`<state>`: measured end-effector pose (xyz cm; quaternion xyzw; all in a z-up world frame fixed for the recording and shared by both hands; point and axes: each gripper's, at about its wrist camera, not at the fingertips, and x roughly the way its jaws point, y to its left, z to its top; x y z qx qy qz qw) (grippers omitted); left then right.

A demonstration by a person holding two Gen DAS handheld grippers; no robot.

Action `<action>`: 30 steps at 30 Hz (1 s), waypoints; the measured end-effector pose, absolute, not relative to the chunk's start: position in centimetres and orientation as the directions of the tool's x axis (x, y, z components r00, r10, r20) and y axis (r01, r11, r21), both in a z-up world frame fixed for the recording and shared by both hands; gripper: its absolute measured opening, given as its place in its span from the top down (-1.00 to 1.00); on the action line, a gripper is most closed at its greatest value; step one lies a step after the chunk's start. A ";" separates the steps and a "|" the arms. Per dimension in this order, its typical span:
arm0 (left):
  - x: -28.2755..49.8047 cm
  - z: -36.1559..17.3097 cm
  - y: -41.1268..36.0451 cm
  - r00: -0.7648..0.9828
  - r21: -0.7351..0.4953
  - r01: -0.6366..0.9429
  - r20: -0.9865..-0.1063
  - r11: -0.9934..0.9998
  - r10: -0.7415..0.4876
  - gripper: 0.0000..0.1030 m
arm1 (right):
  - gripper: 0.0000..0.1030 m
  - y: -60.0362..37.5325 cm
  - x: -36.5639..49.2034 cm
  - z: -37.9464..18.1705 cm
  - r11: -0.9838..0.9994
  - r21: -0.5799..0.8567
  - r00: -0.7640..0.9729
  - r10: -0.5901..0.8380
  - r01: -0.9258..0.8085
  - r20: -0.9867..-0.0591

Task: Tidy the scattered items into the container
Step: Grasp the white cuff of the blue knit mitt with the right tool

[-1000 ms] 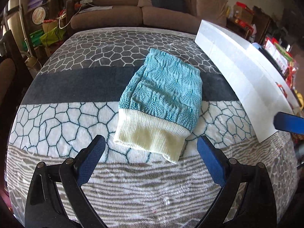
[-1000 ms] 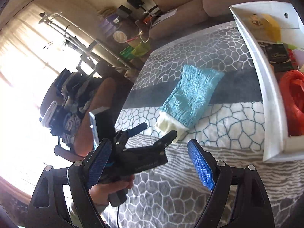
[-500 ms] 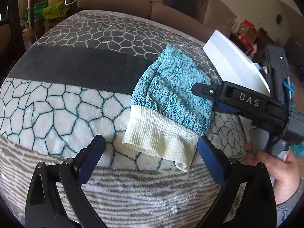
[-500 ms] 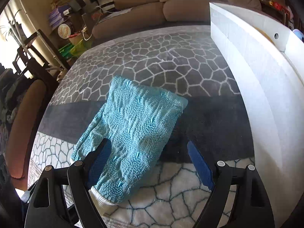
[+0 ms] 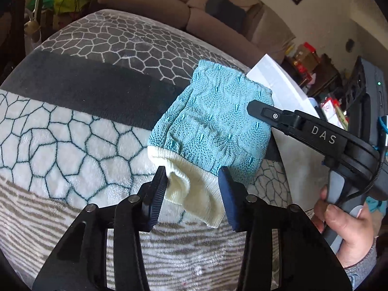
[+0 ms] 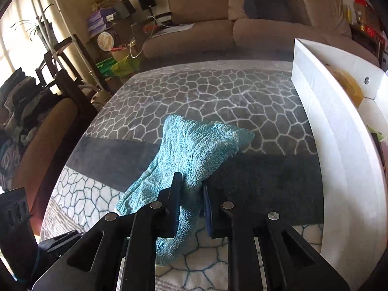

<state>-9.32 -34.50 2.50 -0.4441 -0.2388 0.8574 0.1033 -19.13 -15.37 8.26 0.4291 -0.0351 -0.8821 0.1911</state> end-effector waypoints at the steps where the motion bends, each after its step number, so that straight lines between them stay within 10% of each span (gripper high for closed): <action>1: -9.2 2.9 -34.5 -0.591 -0.502 0.029 -0.706 -0.864 0.390 0.30 | 0.70 -15.6 -18.9 8.9 -0.922 0.220 -0.564 -0.371 0.319 -0.738; 7: -8.1 5.8 -34.7 -0.641 -0.502 -0.005 -0.662 -0.865 0.388 0.23 | 0.71 -16.4 -17.5 13.3 -0.896 0.195 -0.590 -0.414 0.400 -0.693; 11: -7.1 7.5 -35.3 -0.668 -0.562 -0.048 -0.596 -0.826 0.445 -0.76 | 0.72 -16.7 -16.2 17.1 -0.875 0.126 -0.617 -0.425 0.467 -0.662; 18: -7.0 6.0 -32.5 -0.616 -0.437 -0.033 -0.699 -0.899 0.362 -0.78 | 0.63 -15.8 -14.5 20.3 -0.869 0.102 -0.593 -0.412 0.484 -0.692; 20: -7.1 4.8 -32.5 -0.588 -0.439 0.002 -0.728 -0.899 0.354 -0.78 | -0.24 -15.2 -14.8 18.7 -0.880 0.139 -0.555 -0.401 0.454 -0.729; 21: -7.2 4.4 -32.8 -0.579 -0.445 0.029 -0.738 -0.895 0.348 -0.78 | -0.37 -15.2 -14.8 17.4 -0.880 0.154 -0.531 -0.402 0.449 -0.746; 30: -6.8 4.7 -38.5 -0.628 -0.484 0.163 -0.723 -0.860 0.288 -0.78 | -0.36 -15.4 -15.7 6.1 -0.922 0.011 -0.469 -0.207 0.387 -0.858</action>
